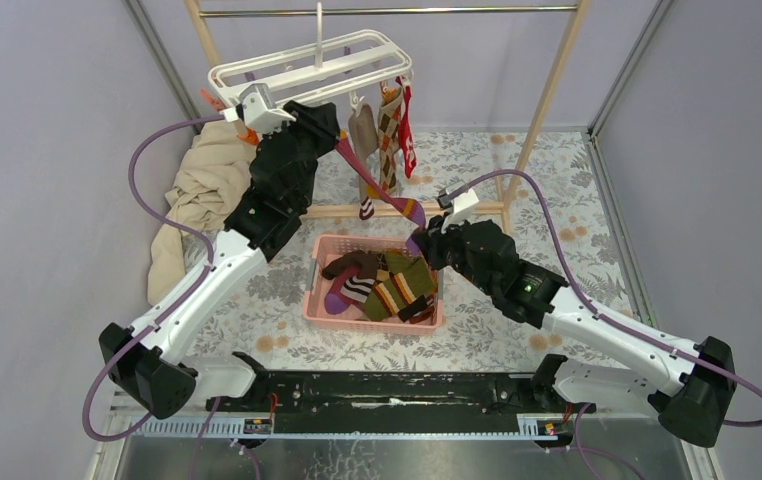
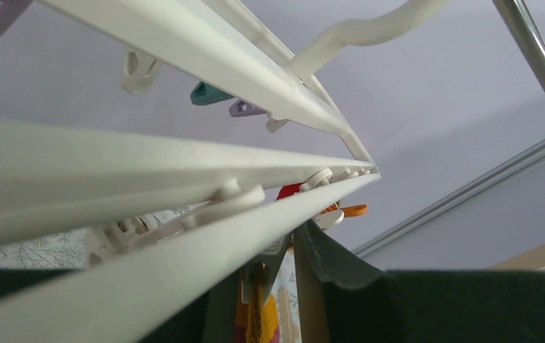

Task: Remove the socks clipped to the hanger
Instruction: Remove the sock from the hanger, then place the sock in the bin, then remove the sock from the hanger.

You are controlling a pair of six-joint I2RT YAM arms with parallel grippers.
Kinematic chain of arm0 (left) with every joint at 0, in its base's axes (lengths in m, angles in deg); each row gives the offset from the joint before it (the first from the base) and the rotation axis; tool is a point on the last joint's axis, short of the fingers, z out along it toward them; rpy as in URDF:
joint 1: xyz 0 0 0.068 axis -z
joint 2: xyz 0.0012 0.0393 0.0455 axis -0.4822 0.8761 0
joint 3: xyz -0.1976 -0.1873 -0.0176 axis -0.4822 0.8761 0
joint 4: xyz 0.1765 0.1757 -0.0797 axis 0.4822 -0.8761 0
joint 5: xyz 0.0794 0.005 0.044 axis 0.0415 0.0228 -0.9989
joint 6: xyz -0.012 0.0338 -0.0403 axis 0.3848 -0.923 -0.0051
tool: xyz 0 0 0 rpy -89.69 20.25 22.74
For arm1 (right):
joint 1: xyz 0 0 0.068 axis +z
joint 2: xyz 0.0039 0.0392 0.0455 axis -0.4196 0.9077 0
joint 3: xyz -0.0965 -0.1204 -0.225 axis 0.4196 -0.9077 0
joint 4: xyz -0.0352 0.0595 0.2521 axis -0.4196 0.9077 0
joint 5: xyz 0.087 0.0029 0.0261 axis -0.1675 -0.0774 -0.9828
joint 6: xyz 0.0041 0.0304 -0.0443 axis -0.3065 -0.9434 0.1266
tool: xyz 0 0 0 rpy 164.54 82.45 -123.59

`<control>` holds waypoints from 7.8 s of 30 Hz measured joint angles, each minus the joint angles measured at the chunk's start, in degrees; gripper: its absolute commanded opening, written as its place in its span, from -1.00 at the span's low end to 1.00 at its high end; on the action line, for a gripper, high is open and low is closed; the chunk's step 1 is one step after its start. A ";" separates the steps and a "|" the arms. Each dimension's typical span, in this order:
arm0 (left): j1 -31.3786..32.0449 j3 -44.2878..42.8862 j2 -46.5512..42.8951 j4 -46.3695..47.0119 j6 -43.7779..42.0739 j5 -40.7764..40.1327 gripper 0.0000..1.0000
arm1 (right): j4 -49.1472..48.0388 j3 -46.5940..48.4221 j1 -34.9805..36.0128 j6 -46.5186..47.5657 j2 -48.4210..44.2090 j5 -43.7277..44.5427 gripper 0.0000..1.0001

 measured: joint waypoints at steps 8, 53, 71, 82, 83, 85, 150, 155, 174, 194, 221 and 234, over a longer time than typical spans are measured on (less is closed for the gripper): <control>0.00 0.00 -0.24 0.02 -0.07 -0.02 -0.59 | 0.09 -0.85 0.00 0.00 -0.42 -1.33 -1.00; -1.49 6.45 -3.48 2.21 1.79 7.19 0.54 | 2.62 -3.34 0.85 0.31 0.09 -10.27 -1.00; -1.51 21.05 -12.68 0.04 4.17 13.05 0.56 | -5.31 -7.39 3.63 -4.13 20.85 -16.50 -0.94; -1.51 22.88 -9.92 0.09 4.04 14.73 0.58 | -3.61 -8.09 5.01 -5.51 15.78 -16.61 0.36; -1.49 22.88 -9.64 0.09 4.00 14.78 0.59 | -2.89 -7.96 5.03 -5.44 14.16 -16.48 0.43; -1.49 22.88 -9.07 0.09 3.72 14.78 0.60 | -1.31 -7.15 5.03 -5.31 11.08 -16.39 0.54; 1.97 11.61 3.82 -4.76 -3.82 14.64 -0.67 | -13.66 -13.29 -6.29 -11.58 3.30 -20.02 0.85; 1.97 10.82 2.49 -7.34 -1.77 19.15 -0.65 | -22.21 -13.18 -8.37 -10.21 8.09 -23.98 0.90; 1.97 15.32 -5.99 -8.46 6.80 28.70 -0.62 | -36.15 -2.32 -13.11 -8.37 23.28 -32.98 0.94; 1.97 19.32 -10.23 -3.13 12.79 34.32 -0.62 | -38.51 1.16 -13.16 -10.75 27.89 -37.33 0.23; 5.09 5.38 -7.58 -12.13 2.49 22.75 0.97 | -18.86 6.91 -13.18 -8.81 18.49 -39.76 -1.00; 5.40 -6.38 0.83 -13.81 -10.05 16.96 0.97 | -4.87 16.61 -13.18 -7.50 17.27 -43.39 -1.00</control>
